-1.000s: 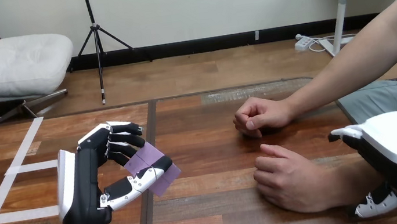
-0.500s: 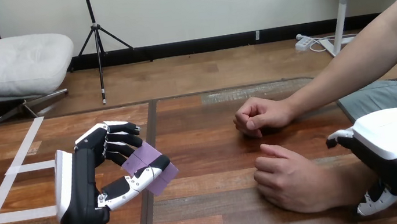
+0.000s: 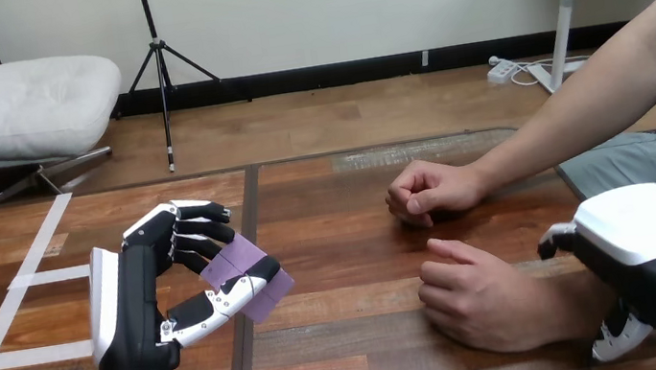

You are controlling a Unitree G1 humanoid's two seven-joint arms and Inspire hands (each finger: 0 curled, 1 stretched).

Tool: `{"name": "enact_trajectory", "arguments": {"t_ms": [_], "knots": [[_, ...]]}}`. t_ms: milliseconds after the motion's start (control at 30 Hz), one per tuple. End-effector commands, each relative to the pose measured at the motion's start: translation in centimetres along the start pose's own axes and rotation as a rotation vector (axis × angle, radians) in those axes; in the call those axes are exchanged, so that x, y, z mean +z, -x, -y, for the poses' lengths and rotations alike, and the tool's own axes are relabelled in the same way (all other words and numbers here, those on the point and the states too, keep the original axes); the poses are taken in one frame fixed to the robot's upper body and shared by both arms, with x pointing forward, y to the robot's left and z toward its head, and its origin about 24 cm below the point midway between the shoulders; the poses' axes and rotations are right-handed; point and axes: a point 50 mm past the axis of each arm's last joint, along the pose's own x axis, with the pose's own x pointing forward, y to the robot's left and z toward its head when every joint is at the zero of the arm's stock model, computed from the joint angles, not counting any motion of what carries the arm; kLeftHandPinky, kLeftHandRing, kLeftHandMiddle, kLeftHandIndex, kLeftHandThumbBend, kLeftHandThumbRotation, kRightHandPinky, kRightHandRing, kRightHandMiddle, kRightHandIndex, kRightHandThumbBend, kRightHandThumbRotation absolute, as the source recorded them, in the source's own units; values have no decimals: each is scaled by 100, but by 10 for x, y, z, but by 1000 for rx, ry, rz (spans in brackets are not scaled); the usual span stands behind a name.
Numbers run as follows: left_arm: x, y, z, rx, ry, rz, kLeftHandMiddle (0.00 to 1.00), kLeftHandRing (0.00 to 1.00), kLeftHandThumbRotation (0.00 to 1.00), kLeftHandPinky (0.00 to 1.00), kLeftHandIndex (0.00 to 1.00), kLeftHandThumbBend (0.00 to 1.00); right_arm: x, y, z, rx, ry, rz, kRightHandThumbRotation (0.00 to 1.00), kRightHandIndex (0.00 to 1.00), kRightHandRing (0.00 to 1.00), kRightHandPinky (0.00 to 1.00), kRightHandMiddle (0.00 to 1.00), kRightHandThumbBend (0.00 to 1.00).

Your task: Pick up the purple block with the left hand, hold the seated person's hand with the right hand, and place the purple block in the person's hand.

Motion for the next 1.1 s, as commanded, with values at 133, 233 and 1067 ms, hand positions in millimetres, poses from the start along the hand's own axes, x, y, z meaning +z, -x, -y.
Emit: {"name": "enact_trajectory", "arguments": {"t_ms": [133,233,1067], "knots": [[14,-16,-2,26,18,98,52,45,5,39,53,70,0,-10,20,-41,80,-3,9,79,81,82,81,85],[14,-16,-3,27,15,98,52,45,5,39,53,70,0,-12,19,-30,89,-2,8,78,81,82,81,85],[16,-15,-5,28,16,109,52,45,5,38,54,70,1,-24,8,41,126,-1,7,78,80,82,79,81]]}}
